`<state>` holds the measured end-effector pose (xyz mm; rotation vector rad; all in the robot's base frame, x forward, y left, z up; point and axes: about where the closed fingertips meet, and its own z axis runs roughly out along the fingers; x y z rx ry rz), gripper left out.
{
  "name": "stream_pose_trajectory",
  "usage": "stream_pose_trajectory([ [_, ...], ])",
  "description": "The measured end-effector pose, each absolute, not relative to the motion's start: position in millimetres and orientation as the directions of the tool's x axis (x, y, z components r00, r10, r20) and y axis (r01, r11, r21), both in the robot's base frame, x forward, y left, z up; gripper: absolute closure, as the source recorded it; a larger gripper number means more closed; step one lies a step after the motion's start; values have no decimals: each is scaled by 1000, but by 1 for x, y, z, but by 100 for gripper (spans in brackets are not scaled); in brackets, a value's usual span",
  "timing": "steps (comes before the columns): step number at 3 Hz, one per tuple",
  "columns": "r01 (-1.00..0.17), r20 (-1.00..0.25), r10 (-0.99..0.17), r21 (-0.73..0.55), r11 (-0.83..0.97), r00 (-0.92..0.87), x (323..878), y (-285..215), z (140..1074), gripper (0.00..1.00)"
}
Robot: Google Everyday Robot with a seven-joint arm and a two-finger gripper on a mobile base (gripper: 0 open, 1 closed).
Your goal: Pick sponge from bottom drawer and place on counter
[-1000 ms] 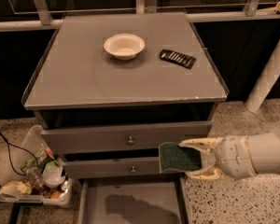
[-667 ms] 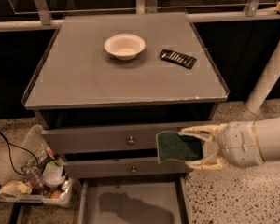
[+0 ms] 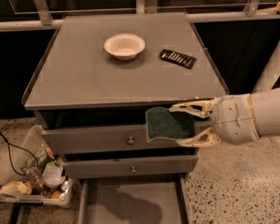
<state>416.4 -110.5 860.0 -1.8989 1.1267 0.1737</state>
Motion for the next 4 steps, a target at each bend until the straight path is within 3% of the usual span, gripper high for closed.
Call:
stream_pose_trajectory([
  [2, -736, -520, -701, -677, -9, 487, 485, -108, 884, 100],
  [3, -720, -576, -673, -688, 92, 464, 530, -102, 898, 100],
  [4, -722, -677, -565, -664, 193, 472, 566, -94, 901, 100],
])
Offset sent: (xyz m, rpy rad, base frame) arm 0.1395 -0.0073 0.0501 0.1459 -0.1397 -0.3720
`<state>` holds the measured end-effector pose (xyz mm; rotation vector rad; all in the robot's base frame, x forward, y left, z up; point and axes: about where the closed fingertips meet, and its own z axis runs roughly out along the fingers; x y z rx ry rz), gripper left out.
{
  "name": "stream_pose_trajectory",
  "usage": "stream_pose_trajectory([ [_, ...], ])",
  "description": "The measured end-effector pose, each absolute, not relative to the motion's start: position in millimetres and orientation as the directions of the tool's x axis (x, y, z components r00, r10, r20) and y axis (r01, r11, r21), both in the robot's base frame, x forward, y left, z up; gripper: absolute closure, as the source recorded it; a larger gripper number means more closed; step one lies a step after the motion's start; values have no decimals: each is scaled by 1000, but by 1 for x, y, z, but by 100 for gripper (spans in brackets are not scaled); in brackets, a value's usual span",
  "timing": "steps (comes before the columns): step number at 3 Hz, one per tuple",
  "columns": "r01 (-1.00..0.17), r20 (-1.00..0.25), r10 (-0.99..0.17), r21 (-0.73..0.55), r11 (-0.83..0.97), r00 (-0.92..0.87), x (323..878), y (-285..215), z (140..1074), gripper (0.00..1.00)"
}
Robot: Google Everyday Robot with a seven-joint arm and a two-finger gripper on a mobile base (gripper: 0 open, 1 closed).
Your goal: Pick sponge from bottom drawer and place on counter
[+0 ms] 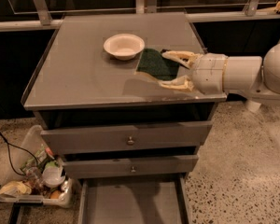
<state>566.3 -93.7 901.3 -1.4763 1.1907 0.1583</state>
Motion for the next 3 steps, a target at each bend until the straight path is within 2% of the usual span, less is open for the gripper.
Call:
stream_pose_trajectory([
  [1, -774, -769, -450, -590, 229, 453, 600, -79, 883, 100],
  [2, -823, -820, -394, -524, 222, 415, 624, -68, 867, 100],
  [3, -856, -810, -449, -490, 167, 377, 645, -61, 875, 100],
])
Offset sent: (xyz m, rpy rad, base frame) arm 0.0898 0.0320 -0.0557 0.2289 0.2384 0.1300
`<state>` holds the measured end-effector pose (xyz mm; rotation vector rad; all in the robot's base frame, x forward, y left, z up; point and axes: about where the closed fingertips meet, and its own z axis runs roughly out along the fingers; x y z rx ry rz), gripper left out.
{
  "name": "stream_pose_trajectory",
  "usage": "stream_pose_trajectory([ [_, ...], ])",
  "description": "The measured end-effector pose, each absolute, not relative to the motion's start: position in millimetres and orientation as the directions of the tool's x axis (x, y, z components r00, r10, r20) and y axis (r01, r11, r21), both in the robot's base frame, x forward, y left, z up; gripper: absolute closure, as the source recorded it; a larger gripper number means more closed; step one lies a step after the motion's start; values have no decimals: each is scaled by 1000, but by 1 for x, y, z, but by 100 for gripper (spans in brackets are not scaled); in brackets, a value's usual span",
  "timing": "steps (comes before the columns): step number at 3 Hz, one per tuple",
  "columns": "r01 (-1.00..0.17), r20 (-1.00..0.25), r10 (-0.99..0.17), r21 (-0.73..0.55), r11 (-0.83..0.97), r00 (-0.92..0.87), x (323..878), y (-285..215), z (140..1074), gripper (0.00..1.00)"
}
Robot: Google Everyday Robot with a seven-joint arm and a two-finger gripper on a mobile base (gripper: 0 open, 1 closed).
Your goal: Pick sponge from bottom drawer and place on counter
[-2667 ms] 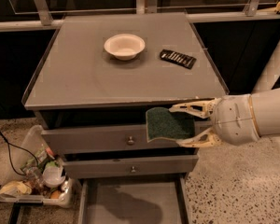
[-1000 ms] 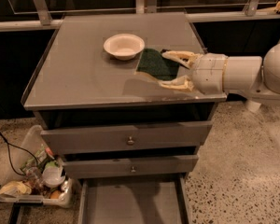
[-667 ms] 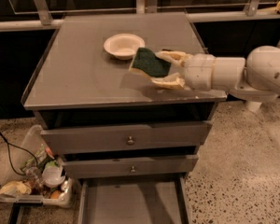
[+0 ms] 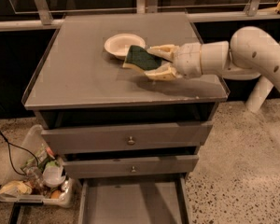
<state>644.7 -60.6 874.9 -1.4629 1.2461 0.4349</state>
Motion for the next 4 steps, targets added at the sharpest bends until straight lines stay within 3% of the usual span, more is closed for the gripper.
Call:
stream_pose_trajectory([
  [3, -870, -792, -499, -474, 136, 353, 657, -67, 872, 100],
  [4, -870, -792, -499, -474, 136, 353, 657, -67, 872, 82],
])
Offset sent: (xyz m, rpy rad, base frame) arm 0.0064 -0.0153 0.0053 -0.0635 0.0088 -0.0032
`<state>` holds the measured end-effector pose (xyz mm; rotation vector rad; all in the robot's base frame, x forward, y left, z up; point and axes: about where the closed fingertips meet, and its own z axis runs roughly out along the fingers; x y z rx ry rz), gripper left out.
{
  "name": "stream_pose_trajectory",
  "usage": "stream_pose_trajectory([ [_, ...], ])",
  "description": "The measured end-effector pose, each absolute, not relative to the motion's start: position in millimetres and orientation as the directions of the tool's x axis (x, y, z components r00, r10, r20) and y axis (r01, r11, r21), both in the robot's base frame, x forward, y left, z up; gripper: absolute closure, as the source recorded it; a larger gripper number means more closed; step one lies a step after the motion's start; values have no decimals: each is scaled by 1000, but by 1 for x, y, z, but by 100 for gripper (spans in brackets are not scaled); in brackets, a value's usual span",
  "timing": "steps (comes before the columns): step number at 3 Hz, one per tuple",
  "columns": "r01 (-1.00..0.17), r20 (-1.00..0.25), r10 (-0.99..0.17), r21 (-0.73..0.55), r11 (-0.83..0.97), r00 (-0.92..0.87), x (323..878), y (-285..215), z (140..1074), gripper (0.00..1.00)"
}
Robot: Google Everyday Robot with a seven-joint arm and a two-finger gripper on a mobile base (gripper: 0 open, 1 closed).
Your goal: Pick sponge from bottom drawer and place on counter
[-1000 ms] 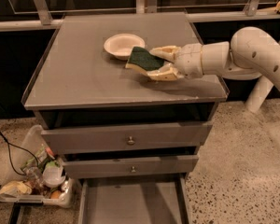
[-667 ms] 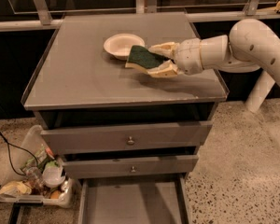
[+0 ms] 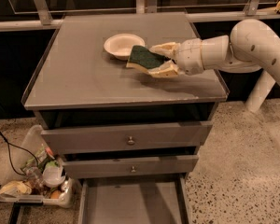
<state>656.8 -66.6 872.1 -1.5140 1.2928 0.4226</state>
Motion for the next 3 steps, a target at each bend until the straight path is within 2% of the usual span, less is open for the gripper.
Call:
stream_pose_trajectory([
  [3, -870, -792, -498, -474, 136, 353, 657, -66, 872, 13],
])
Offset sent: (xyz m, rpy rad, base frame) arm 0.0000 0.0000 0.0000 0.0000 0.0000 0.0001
